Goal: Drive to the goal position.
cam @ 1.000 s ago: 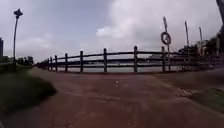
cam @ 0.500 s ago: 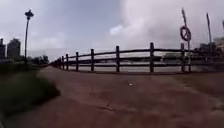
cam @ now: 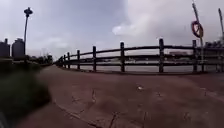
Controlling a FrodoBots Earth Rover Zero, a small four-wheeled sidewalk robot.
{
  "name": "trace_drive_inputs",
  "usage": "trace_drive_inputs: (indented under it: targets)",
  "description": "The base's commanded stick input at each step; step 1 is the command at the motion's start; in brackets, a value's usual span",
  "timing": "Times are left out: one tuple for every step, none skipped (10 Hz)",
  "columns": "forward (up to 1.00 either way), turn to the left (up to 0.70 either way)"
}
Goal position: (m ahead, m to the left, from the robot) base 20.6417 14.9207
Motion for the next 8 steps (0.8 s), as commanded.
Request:
trace_drive_inputs:
  targets:
    - [0.98, 0.00]
    - [0.98, 0.00]
    - [0.98, 0.00]
    - [0.98, 0.18]
    - [0.98, 0.38]
    - [0.98, 0.39]
    - [0.98, 0.39]
    - [0.98, 0.39]
